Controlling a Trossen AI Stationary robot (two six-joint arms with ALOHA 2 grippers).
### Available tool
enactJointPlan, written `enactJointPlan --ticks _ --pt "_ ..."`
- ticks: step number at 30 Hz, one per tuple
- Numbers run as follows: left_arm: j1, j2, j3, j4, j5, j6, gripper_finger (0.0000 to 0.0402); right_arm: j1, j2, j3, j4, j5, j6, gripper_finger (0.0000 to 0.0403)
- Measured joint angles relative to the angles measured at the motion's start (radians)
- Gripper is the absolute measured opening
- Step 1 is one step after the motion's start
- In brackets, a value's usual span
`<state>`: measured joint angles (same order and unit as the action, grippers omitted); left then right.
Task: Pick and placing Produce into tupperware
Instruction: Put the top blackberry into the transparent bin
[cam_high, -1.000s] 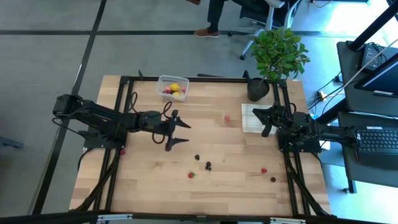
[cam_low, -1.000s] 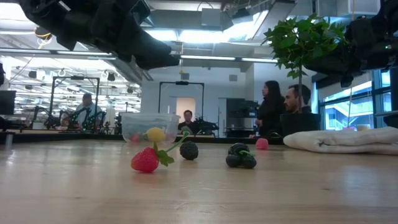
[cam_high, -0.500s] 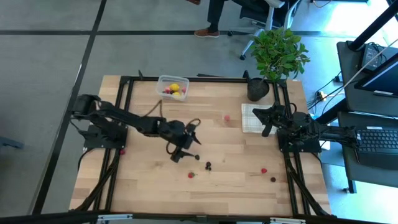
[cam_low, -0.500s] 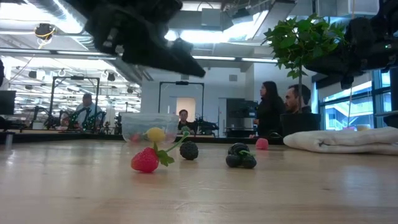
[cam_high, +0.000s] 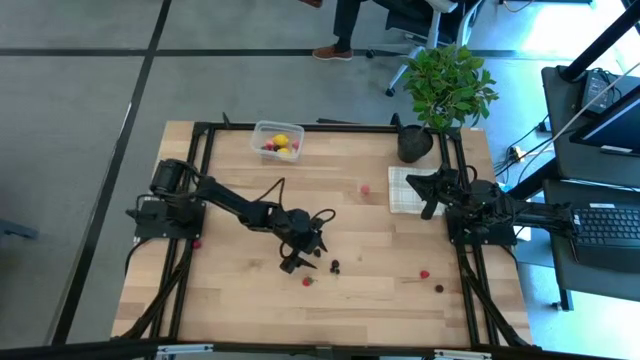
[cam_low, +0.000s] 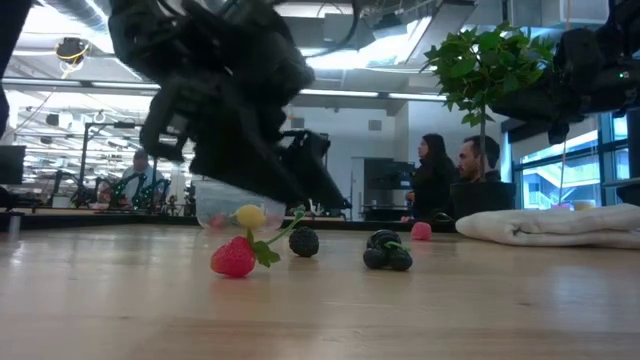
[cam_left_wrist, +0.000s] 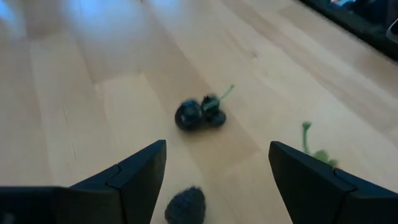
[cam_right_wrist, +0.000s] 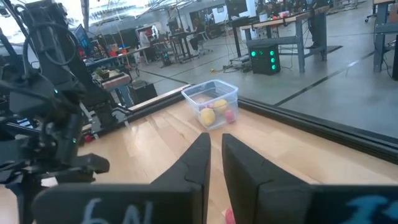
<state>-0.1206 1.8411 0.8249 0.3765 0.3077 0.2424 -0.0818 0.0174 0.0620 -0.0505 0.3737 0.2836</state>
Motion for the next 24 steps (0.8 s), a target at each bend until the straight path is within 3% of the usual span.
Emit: enactJointPlan --ticks 17,24 --pt "0.045 0.132 0.001 0.089 0.046 -0.023 0.0273 0.0 0.0 0.0 -0.042 0.0 0.028 0.0045" --pt "0.045 0.139 0.004 0.074 0.032 -0.023 0.0222 0.0 0.0 0.0 -0.042 0.0 0.028 0.0045"
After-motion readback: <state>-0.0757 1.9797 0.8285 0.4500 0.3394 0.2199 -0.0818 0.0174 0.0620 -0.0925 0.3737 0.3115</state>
